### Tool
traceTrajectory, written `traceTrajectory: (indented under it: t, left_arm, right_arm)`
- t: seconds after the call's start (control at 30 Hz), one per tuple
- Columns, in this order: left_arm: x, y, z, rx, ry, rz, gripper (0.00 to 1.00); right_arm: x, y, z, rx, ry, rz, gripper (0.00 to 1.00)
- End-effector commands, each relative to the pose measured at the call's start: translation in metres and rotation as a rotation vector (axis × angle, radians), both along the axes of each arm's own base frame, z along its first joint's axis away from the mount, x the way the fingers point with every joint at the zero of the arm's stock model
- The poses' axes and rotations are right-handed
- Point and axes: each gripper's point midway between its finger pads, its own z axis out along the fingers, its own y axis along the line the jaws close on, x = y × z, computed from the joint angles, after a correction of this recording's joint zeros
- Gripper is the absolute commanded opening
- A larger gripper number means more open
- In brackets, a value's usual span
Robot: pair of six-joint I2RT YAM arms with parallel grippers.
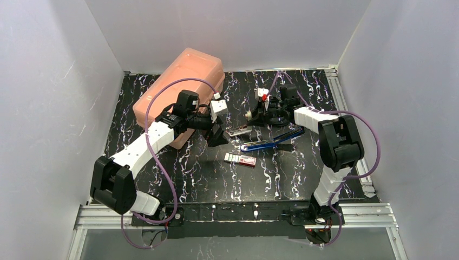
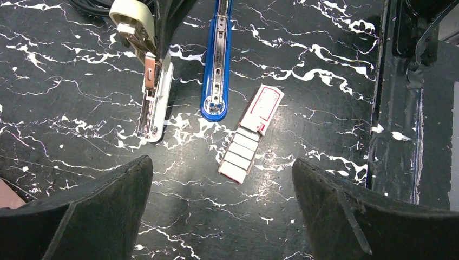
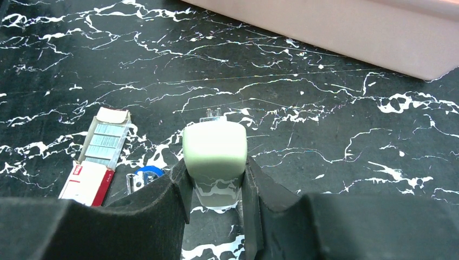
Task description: Load the staples into the stapler
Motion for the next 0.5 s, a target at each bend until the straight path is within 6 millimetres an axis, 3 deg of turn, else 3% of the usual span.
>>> traceTrajectory:
  t: [0.0,0.17,0.47]
  left_arm:
    - [0.003,0.001,0.009,-0.001,-0.030,-0.005,0.98]
    - [0.004,0.001,0.008,-0.001,-0.031,-0.002,0.98]
    - [0.003,0.001,0.009,0.001,-0.038,-0.004,0.99]
  right_arm:
    - [-0.001,0.004,0.003,0.028,-0.075,0.052,0.22]
    - [-0.002,0.002,-0.005,0.009,-0.071,0.054,0.35]
    - [-0.003,-0.002,-0.013,-0.025,-0.081,0.050,0.45]
